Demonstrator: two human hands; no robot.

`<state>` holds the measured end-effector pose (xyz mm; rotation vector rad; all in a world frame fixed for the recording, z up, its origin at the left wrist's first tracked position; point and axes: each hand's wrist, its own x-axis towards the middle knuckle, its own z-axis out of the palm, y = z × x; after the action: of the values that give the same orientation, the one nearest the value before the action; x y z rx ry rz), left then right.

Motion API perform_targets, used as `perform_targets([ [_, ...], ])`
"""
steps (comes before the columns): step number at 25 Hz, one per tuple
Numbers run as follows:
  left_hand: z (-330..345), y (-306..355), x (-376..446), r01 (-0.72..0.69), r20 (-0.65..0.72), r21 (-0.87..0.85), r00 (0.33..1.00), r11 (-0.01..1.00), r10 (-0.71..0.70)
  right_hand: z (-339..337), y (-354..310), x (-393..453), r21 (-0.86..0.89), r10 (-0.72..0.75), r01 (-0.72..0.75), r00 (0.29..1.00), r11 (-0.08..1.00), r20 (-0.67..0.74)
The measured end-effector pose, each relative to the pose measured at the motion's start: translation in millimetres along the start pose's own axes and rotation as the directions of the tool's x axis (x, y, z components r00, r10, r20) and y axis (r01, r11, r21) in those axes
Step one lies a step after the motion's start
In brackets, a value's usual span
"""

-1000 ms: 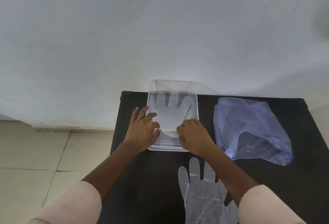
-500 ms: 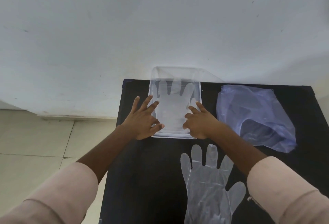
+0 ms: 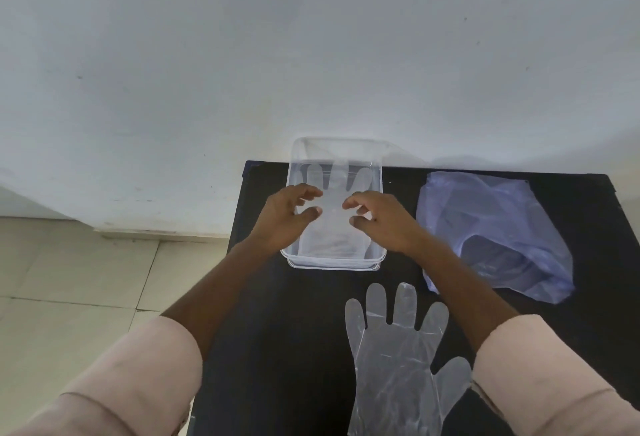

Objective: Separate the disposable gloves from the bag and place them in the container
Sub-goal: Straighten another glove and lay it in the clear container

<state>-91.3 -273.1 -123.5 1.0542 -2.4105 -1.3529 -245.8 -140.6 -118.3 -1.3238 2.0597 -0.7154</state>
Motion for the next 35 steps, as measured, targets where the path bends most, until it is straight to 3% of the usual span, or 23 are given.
perform_targets([
  [3, -3, 31, -7, 0.064, -0.022, -0.24, 0.997, 0.969, -0.071, -9, -11, -9, 0.429, 0.222, -0.157, 0.969, 0.89, -0.106],
  [6, 1, 60, -30, 0.085, 0.057, -0.345, 0.996, 0.935, -0.07, -9, -23, -33, 0.626, 0.334, -0.201, 0.937, 0.754, -0.1],
  [11, 12, 79, -91, 0.114, 0.199, -0.352, 0.979, 0.929, -0.045, 4, -44, -98, 0.67, 0.412, -0.215, 0.899, 0.711, -0.149],
  [18, 50, 41, -179, 0.279, 0.35, -0.339, 0.924, 0.898, -0.155, 54, -38, -205, 0.648, 0.558, -0.364, 0.822, 0.669, -0.114],
  [20, 66, 24, -201, 0.342, 0.394, -0.304, 0.895, 0.889, -0.209, 75, -21, -239, 0.629, 0.639, -0.443, 0.761, 0.639, -0.113],
  [23, 85, -2, -226, 0.412, 0.426, -0.271, 0.862, 0.87, -0.275, 105, 11, -280, 0.58, 0.797, -0.595, 0.58, 0.556, -0.17],
  [26, 99, -20, -240, 0.456, 0.435, -0.23, 0.839, 0.86, -0.328, 133, 35, -300, 0.336, 0.898, -0.833, 0.42, 0.44, -0.133],
  [30, 111, -35, -247, 0.478, 0.432, -0.186, 0.825, 0.859, -0.365, 156, 41, -298, 0.194, 0.894, -0.875, 0.421, 0.444, -0.152],
  [33, 117, -46, -254, 0.397, 0.341, -0.145, 0.88, 0.906, -0.331, 163, 45, -291, 0.38, 0.883, -0.804, 0.462, 0.458, -0.086],
  [35, 118, -56, -261, 0.213, 0.223, 0.027, 0.951, 0.977, -0.214, 159, 39, -291, 0.656, 0.895, -0.679, 0.447, 0.329, 0.014],
])
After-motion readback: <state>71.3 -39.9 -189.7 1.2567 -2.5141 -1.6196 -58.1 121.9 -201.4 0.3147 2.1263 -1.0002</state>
